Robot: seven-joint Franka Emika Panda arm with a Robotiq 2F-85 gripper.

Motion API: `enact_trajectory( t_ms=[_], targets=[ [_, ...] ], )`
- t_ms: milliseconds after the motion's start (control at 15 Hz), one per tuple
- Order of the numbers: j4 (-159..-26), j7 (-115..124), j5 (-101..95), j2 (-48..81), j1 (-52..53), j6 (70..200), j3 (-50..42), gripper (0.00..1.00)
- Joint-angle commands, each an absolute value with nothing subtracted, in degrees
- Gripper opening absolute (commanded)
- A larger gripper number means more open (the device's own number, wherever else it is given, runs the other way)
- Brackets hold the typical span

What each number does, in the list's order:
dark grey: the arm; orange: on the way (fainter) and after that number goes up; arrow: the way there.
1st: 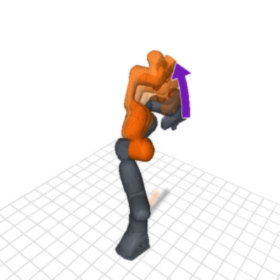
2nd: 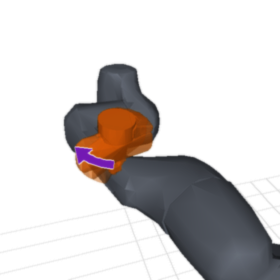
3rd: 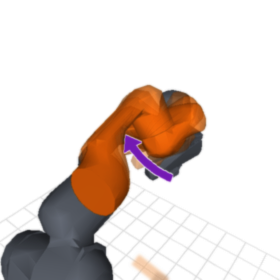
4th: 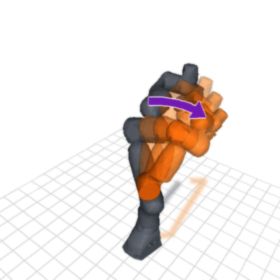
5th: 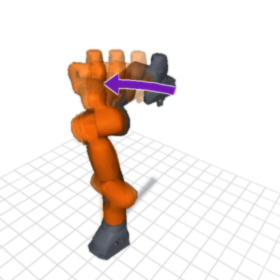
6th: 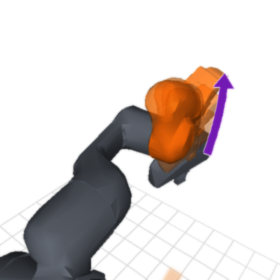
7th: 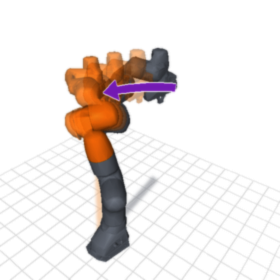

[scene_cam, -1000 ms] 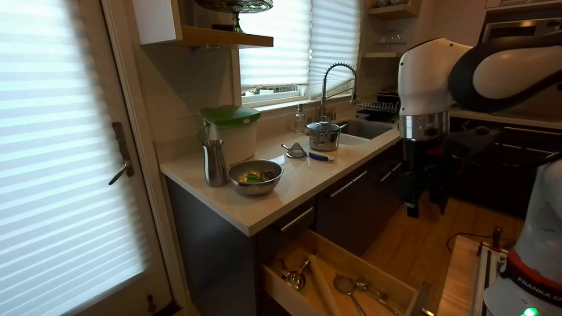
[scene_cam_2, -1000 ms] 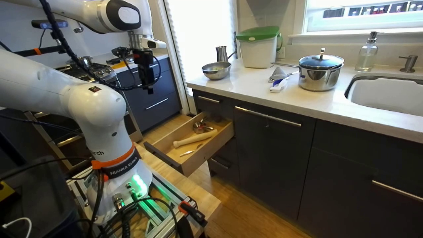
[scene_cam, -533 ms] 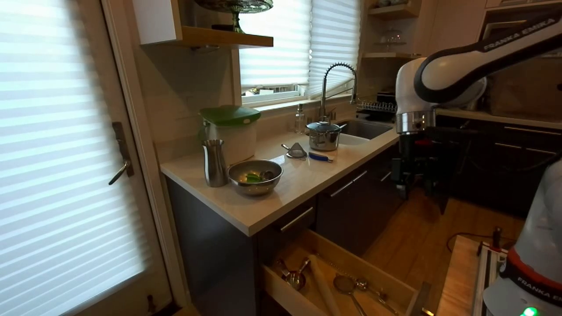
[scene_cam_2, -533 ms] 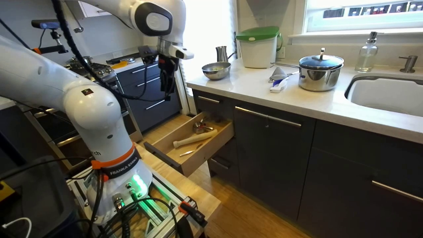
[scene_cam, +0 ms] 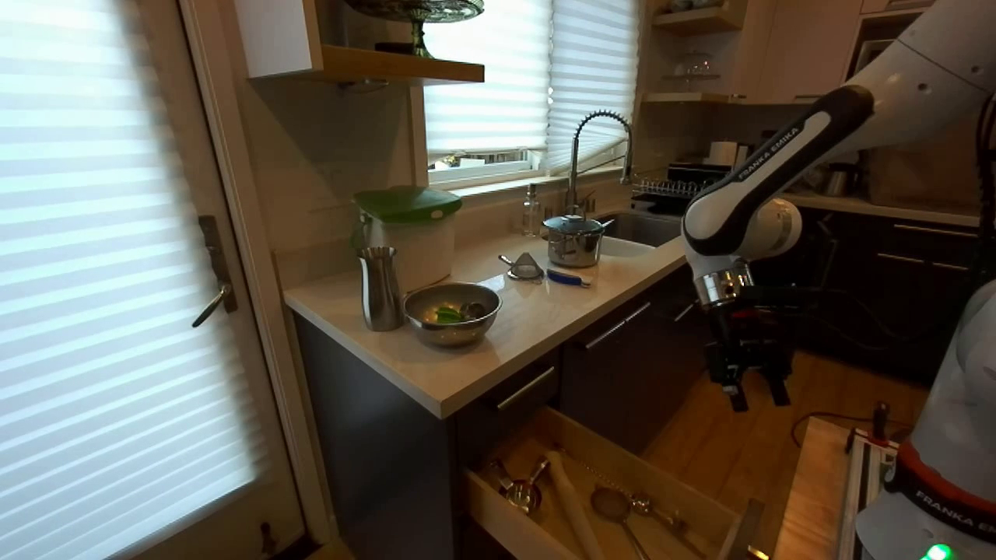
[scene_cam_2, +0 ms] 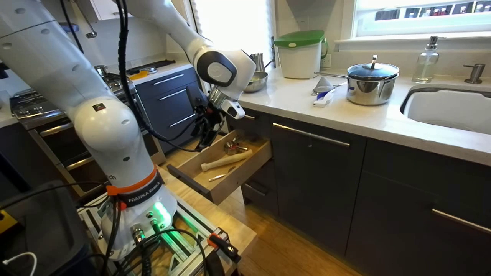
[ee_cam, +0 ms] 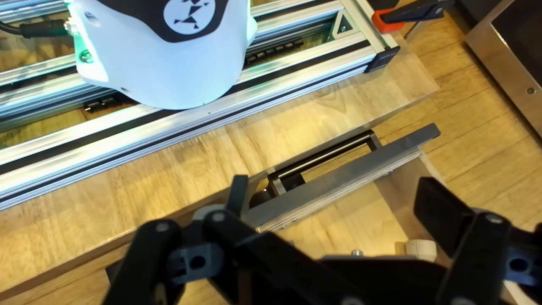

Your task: Close the drawer fully

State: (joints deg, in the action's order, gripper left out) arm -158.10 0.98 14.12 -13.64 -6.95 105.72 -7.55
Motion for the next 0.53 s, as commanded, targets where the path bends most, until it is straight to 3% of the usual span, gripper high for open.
enact_trajectory(
  t_ms=[0, 467],
  targets=[
    [-157.7, 0.9, 14.1, -12.8, -7.1, 105.7, -7.4, 1.0],
    [-157.4, 0.1, 11.1, -7.8, -3.1, 110.2, -2.9, 1.0]
  ],
)
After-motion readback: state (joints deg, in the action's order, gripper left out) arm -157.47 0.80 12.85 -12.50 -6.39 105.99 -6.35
